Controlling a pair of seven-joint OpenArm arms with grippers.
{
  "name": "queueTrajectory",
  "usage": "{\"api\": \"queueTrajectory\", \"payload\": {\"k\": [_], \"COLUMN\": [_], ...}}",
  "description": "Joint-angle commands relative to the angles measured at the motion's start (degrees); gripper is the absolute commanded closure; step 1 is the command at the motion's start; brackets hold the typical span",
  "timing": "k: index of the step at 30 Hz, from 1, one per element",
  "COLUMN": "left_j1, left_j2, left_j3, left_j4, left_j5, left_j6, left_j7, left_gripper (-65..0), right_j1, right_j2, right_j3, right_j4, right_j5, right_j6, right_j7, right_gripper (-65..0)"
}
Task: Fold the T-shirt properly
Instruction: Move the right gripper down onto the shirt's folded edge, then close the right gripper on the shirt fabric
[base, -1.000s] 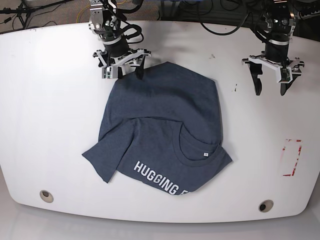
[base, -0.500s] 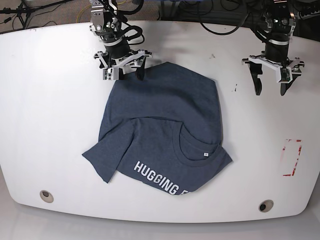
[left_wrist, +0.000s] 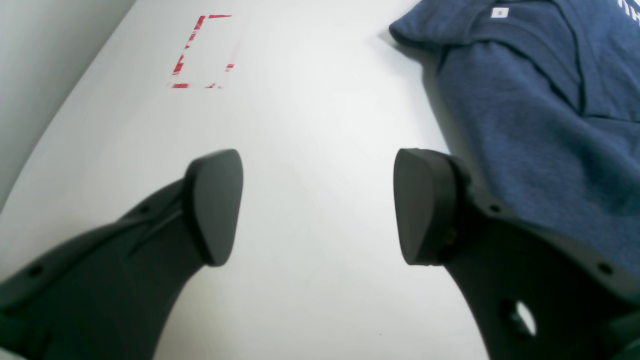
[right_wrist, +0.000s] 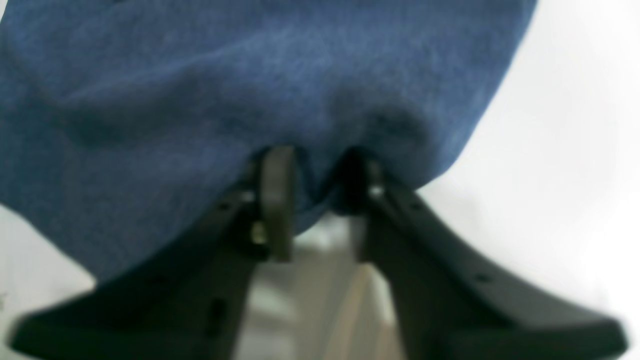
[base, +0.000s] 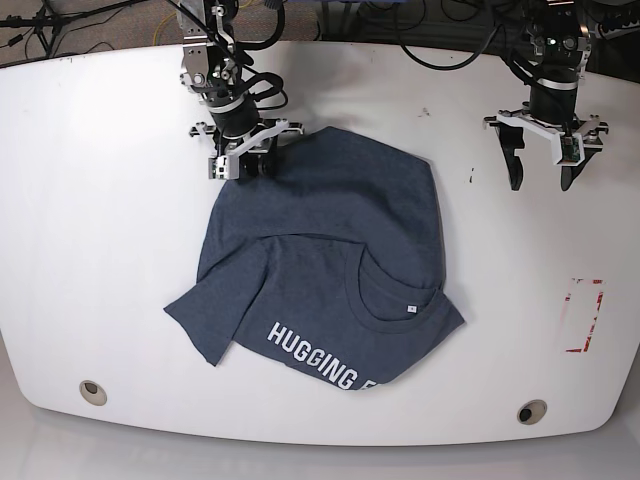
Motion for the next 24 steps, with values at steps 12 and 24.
{"api": "queueTrajectory", "payload": {"k": [12,24], "left_j1": [0.6,0.2], "left_j2": [0.0,-0.1], "left_j3": [-0.5,0.3], "left_j4": [1.1,1.3], "left_j5": [-0.5,-0.5], "left_j6": [0.2,0.1], "left_j7": [-1.6,-1.8], "left_gripper": [-44.0,-44.3], "right_j1": [2.5,2.4], "right_j2": [1.2,1.2], "right_j3": [-0.1,0.0], "right_j4": [-2.2,0.8], "right_j5": [-0.2,-0.2], "right_j6": [0.4,0.3], "right_j7": [-0.1,1.6], "right_gripper": [-0.3,0.0]}}
